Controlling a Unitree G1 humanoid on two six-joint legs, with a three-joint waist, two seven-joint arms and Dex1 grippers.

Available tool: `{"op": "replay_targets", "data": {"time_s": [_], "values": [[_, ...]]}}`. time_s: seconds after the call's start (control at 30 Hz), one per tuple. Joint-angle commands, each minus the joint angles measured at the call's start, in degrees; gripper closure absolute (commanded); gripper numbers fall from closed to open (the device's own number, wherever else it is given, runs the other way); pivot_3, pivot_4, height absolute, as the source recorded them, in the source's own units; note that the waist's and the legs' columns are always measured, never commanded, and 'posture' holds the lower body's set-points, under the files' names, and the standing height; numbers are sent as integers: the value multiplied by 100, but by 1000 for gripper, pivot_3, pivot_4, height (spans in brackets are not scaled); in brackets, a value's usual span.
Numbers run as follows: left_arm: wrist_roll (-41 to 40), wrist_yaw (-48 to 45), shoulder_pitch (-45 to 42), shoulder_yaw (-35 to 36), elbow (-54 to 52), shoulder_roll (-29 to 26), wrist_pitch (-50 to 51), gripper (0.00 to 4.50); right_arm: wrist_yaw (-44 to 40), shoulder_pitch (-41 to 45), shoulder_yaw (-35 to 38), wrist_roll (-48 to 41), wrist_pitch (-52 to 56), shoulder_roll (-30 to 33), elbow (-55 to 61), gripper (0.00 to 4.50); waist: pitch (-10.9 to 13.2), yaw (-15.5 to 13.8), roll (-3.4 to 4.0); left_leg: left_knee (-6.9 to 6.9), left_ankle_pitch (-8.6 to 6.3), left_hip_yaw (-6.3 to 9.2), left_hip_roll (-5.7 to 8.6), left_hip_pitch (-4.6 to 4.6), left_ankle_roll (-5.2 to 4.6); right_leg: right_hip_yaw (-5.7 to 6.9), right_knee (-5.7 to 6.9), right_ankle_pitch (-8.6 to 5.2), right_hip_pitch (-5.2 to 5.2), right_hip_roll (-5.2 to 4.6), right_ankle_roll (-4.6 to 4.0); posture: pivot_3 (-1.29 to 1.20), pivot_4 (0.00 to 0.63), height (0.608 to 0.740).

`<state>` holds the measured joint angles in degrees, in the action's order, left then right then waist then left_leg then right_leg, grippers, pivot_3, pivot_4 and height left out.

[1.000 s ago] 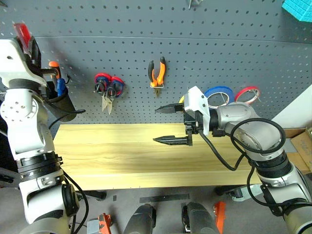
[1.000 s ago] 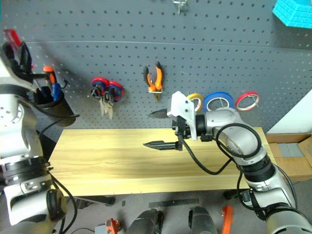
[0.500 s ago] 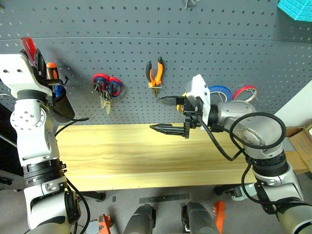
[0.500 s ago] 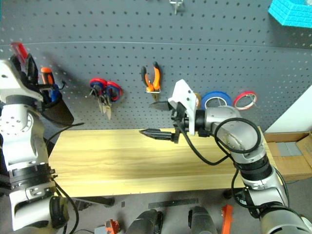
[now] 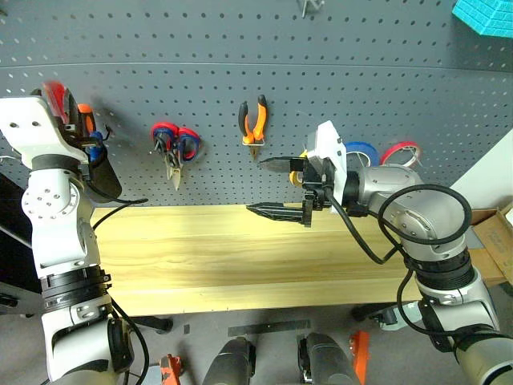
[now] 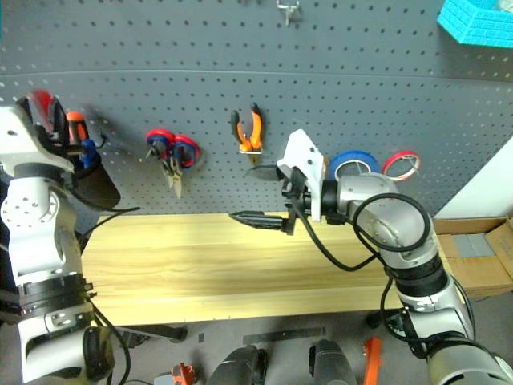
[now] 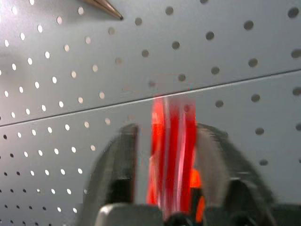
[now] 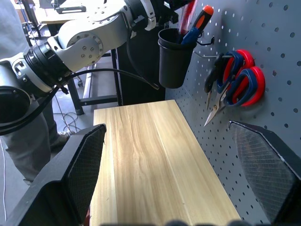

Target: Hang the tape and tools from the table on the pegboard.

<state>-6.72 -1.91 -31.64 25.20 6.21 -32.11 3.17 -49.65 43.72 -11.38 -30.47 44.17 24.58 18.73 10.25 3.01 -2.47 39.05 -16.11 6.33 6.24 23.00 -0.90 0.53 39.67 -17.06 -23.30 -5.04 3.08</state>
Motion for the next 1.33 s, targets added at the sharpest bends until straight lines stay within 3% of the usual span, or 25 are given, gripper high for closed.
{"op": "replay_targets", "data": {"time_s": [0.03,0.13,0.43,0.57,0.77,0.97,1.17,1.33], "values": [[-26,61,-24,46,-365,1,-135,923,-39,127,142,-57,-120,52,124,0,-23,5,0,0,0,0,0,0,0,0,1,0,0,0,0,-62,115,740],[3,137,-68,56,-511,19,-110,38,-54,129,142,-51,-120,63,125,0,-34,8,-3,1,0,0,0,-1,0,-1,2,0,0,0,0,-64,115,740],[-134,110,-1102,-239,-1353,-68,378,38,-69,140,160,-56,-129,102,128,0,-40,6,-9,7,1,-1,1,-1,2,-3,17,0,0,-1,0,-63,114,740],[-861,-774,-1385,-798,-1870,-65,1329,38,-71,151,207,-101,-111,114,136,0,-54,26,-7,12,1,-5,2,-1,2,-6,20,0,2,-2,0,-64,114,740],[-2228,-1450,-549,-1196,-2860,12,3347,38,-83,71,293,-188,-49,193,207,0,-80,82,18,12,3,-3,0,-3,4,-10,27,0,1,1,0,-67,119,740],[-2427,-1229,546,-1460,-3622,313,4096,38,-55,-375,370,-241,33,484,472,0,-81,139,22,6,5,-5,-4,-7,7,-16,27,-1,2,4,-1,-68,126,740],[-2074,-1400,1986,-1735,-3700,397,3784,38,363,-1555,320,88,-167,721,814,0,-90,108,34,0,5,-11,-3,-12,6,-24,24,-1,6,3,-2,-88,134,740],[-1711,-1450,2586,-1821,-3504,451,3406,38,578,-2212,279,304,-333,710,924,0,-88,23,39,0,5,-12,-3,-15,6,-26,27,0,6,4,-6,-104,137,740]]}}
